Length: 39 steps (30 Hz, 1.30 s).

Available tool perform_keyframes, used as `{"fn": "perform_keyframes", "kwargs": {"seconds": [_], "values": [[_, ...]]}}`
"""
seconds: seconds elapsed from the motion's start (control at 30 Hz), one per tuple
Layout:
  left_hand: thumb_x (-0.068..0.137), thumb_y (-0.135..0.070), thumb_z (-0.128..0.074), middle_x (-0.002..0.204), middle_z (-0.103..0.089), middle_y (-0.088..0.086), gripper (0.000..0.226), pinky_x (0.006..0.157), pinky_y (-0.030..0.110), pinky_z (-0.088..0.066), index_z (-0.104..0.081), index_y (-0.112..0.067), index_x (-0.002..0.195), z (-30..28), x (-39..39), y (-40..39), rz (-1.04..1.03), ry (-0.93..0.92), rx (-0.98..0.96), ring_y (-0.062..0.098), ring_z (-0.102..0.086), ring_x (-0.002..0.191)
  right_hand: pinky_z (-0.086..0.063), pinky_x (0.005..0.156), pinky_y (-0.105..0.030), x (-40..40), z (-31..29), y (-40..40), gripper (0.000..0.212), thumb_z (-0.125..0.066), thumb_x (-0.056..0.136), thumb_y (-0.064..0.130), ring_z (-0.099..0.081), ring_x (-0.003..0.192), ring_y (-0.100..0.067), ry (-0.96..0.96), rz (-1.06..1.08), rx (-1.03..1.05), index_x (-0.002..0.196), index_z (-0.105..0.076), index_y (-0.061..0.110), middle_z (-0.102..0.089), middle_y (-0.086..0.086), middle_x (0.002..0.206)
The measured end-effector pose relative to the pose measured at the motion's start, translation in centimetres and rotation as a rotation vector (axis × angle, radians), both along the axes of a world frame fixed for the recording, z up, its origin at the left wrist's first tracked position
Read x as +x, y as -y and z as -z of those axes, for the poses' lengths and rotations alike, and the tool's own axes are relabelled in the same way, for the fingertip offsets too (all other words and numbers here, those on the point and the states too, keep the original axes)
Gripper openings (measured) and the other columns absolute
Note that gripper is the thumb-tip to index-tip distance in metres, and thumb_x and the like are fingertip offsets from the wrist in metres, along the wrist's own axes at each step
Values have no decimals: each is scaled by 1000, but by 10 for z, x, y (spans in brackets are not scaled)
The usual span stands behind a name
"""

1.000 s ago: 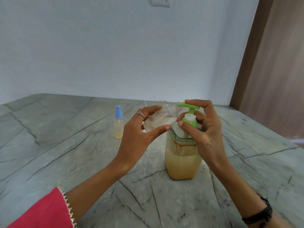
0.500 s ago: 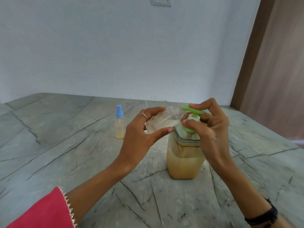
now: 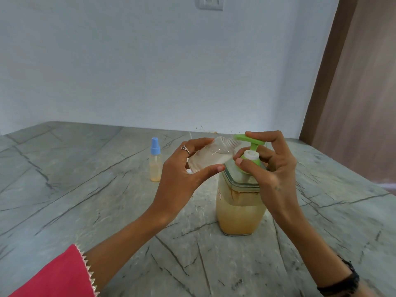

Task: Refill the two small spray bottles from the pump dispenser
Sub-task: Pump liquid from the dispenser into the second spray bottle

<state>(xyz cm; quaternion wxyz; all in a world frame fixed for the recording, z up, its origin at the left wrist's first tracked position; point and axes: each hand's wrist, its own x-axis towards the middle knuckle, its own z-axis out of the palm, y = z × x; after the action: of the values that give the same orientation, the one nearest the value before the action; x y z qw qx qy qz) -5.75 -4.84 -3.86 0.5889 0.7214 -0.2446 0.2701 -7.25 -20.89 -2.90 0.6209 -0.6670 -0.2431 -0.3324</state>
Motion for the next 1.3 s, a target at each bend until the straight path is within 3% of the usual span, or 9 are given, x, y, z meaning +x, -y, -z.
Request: {"fn": "perform_keyframes", "kwargs": {"seconds": [0.33,0.47,0.67,0.83,0.97,1.3], "values": [[62,-40,-70,105,-59,-21,45,75,4,-44,-53,-43,104,2,1,1,-5,-8,17,-11,-54,99,-56,66,-42,2,-5,0,25,-67,67,7,-69,74,-28,-54,-9,56,82,-61,27,-73,-7,82],[61,-42,-70,104,-59,-22,45,74,5,-45,-53,-43,103,2,1,0,-18,-6,14,-11,-54,98,-55,65,-37,3,-4,0,26,-67,70,8,-69,73,-26,-51,-36,35,91,-59,23,-72,-9,79],[62,-40,-69,104,-58,-22,45,71,5,-46,-52,-42,103,1,3,-2,-30,-15,7,-13,-53,96,-52,64,-19,4,0,-1,32,-65,77,9,-69,74,-12,-35,-76,-5,103,-55,24,-72,1,81],[63,-39,-69,105,-58,-19,46,72,6,-46,-53,-39,106,1,3,-1,-24,-16,7,-7,-54,99,-53,69,-20,4,2,-1,35,-64,78,11,-69,78,-14,-10,-53,-31,107,-54,29,-72,-1,85],[61,-41,-69,103,-58,-23,45,72,5,-45,-52,-42,103,1,2,-2,-25,-15,3,-13,-54,96,-55,71,-25,4,4,-1,37,-64,80,12,-69,80,-18,2,-46,-41,108,-53,33,-71,-4,88],[62,-42,-69,103,-58,-23,45,71,4,-45,-51,-43,103,1,2,-2,-27,-13,7,-13,-53,96,-54,71,-23,5,4,-1,37,-64,81,13,-69,81,-17,10,-43,-49,109,-52,34,-71,-5,89]]}}
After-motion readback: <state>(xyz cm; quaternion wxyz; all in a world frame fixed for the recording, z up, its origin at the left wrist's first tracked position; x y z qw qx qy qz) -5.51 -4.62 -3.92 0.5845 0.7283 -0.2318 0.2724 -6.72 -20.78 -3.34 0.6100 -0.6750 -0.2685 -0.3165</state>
